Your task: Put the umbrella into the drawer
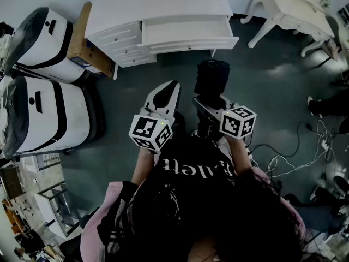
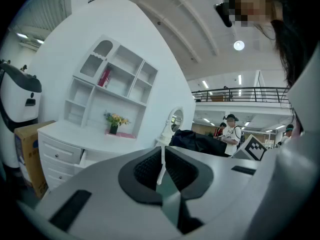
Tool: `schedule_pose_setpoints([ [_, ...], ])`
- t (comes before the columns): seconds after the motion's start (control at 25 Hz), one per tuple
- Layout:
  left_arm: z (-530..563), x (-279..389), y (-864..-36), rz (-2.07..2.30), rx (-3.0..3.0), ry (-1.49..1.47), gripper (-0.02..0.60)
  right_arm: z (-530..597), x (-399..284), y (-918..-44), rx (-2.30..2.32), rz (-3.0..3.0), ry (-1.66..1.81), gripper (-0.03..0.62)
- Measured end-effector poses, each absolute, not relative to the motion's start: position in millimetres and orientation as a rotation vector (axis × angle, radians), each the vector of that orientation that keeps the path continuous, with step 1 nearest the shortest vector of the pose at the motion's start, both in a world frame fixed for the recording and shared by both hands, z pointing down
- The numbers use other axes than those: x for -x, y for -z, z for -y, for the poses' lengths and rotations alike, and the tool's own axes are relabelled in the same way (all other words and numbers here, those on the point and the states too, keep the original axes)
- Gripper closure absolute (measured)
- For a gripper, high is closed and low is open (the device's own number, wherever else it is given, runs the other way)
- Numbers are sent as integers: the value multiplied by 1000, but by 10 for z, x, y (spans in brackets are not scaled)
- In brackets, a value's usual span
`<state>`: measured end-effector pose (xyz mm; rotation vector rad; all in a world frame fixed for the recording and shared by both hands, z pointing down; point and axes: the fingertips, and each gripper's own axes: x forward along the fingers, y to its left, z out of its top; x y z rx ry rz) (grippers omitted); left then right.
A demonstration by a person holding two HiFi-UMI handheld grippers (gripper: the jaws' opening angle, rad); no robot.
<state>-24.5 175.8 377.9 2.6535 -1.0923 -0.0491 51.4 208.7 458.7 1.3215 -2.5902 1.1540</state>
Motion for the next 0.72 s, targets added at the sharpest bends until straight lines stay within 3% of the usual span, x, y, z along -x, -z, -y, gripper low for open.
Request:
schedule_pose_setpoints([
  [0.72,-1649,92,-3978,1098,-2620,-35,550,-1928,-647,-4787,-1291,2549,-1233,298],
])
